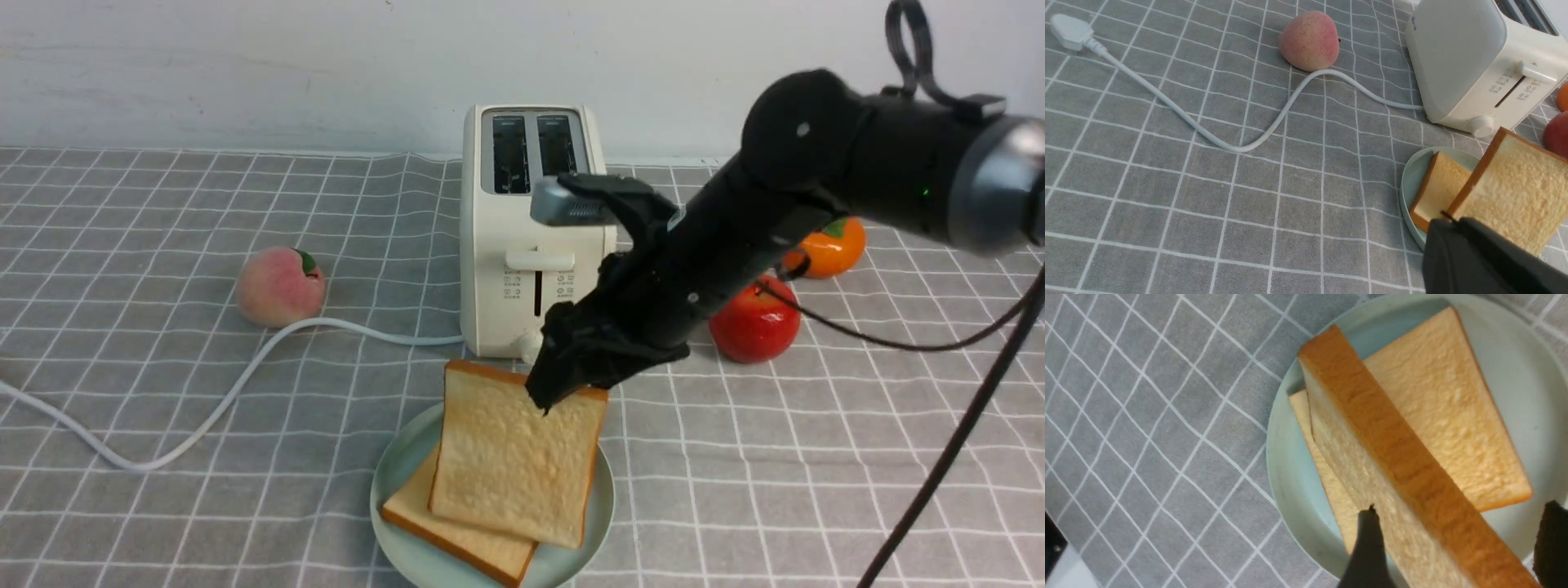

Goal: Take toasted bread from bread machine on grey coffee table place on plate.

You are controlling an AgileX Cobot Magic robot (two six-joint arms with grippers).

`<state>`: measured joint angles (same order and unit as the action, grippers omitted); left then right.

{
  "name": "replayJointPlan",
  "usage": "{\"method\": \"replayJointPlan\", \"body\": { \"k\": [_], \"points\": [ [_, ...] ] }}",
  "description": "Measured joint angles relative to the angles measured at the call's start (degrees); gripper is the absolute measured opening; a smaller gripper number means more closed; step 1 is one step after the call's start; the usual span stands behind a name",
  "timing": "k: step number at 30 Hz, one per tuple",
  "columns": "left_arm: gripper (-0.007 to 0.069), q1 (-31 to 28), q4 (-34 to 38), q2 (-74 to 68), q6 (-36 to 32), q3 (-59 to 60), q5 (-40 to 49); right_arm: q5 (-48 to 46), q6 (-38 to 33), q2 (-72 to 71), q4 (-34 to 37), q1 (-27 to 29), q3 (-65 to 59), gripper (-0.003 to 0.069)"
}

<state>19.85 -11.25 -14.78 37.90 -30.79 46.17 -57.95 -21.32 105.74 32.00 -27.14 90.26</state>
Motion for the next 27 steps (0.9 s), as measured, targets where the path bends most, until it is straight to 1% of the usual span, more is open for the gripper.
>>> {"method": "replayJointPlan", "body": {
  "k": [3,5,7,9,11,12,13,14,15,16,17,18,20,22,25,26,27],
  "points": [
    [-0.0014,0.0,0.0,0.0,0.0,0.0,0.05,-3.69,2.84,-4.11,-6.39,0.0,4.51,0.0493],
    [-0.0014,0.0,0.0,0.0,0.0,0.0,0.05,-4.78,3.9,-5.49,-8.2,0.0,5.82,0.0481],
    [-0.0014,0.0,0.0,0.0,0.0,0.0,0.05,-7.46,6.75,-9.52,-12.74,0.0,8.97,0.0428],
    [-0.0014,0.0,0.0,0.0,0.0,0.0,0.05,-9.22,8.58,-12.84,-16.44,0.0,10.81,0.0361],
    [-0.0014,0.0,0.0,0.0,0.0,0.0,0.05,-10.49,10.7,-17.14,-19.64,0.0,12.3,0.0269],
    [-0.0014,0.0,0.0,0.0,0.0,0.0,0.05,-10.57,10.96,-17.6,-19.64,0.0,12.41,0.0269],
    [-0.0014,0.0,0.0,0.0,0.0,0.0,-0.02,-10.89,12.15,-20.05,-21.25,0.0,12.82,0.0218],
    [-0.0014,0.0,0.0,0.0,0.0,0.0,-0.5,-11.01,14.42,-24.24,-24.06,0.0,13.09,0.0122],
    [-0.0014,0.0,0.0,0.0,0.0,0.0,-0.62,-11.01,14.72,-25.31,-24.37,0.0,13.13,0.0112],
    [-0.0014,0.0,0.0,0.0,0.0,0.0,-1.17,-10.96,17.07,-29.05,-27.0,0.0,13.21,0.0043],
    [-0.0014,0.0,0.0,0.0,0.0,0.0,-1.66,-10.96,19.25,-31.63,-28.81,0.0,13.23,0.0008],
    [-0.0014,0.0,0.0,0.0,0.0,0.0,-2.38,-10.96,22.71,-34.63,-31.2,0.0,13.23,-0.0013],
    [-0.0014,0.0,0.0,0.0,0.0,0.0,-3.11,-10.87,26.28,-38.59,-34.25,0.0,12.66,-0.0016],
    [-0.0014,0.0,0.0,0.0,0.0,0.0,-4.1,-10.74,31.85,-44.84,-39.71,0.0,9.06,-0.0012],
    [-0.0014,0.0,0.0,0.0,0.0,0.0,-4.89,-10.38,35.24,-49.23,-43.5,0.0,5.08,-0.0006],
    [-0.0014,0.0,0.0,0.0,0.0,0.0,-5.72,-9.32,38.25,-55.03,-46.77,0.0,-1.43,0.0],
    [-0.0014,0.0,0.0,0.0,0.0,0.0,-6.28,-8.22,39.45,-57.47,-48.13,0.0,-4.4,0.0002]
  ]
}}
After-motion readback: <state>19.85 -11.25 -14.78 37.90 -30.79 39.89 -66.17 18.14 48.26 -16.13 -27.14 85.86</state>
